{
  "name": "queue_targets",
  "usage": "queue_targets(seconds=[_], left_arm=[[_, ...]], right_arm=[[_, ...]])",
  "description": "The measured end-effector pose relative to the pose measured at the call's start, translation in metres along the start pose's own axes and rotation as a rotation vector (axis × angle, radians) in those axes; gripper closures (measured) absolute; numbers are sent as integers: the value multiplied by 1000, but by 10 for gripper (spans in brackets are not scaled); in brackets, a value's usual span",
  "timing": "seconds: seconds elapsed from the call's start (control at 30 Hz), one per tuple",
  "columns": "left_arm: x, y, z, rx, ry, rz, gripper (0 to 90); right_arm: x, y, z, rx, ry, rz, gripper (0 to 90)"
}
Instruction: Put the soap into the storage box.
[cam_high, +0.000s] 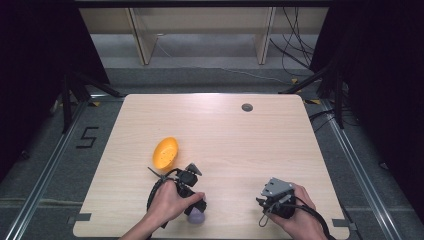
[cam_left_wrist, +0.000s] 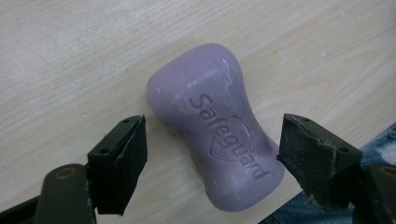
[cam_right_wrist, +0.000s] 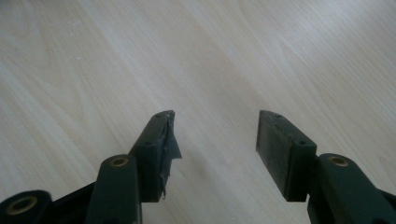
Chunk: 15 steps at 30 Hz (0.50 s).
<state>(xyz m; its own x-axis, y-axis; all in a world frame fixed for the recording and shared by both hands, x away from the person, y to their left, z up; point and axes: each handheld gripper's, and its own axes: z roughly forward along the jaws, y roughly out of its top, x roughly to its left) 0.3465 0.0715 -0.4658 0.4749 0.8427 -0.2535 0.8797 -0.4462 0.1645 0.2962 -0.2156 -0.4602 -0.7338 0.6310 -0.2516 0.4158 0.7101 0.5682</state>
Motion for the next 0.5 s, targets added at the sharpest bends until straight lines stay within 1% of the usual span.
queue_targets(seconds=[0.07,0.1,0.13,0.17,0.2,0.23,0.43,0.5], left_arm=[[-1,1,1,-5,5,0,231],[0,3,0,16,9,10,231],[-1,3,1,9,11,12,229],[-2,4,3,11,20,4,226],[-2,4,4,16,25,12,226],[-2,4,5,17,25,11,226],[-3,6,8,39,26,9,219],[-5,6,10,38,32,9,218]], right_arm=[[0,0,0,0,0,0,473],[0,0,0,0,-1,-1,473],[0,0,0,0,1,-2,473],[-1,0,1,-1,6,-15,473],[-1,0,1,-1,6,-16,473],[1,1,0,8,8,3,473],[0,0,0,9,9,-6,473],[0,0,1,13,9,-4,472]])
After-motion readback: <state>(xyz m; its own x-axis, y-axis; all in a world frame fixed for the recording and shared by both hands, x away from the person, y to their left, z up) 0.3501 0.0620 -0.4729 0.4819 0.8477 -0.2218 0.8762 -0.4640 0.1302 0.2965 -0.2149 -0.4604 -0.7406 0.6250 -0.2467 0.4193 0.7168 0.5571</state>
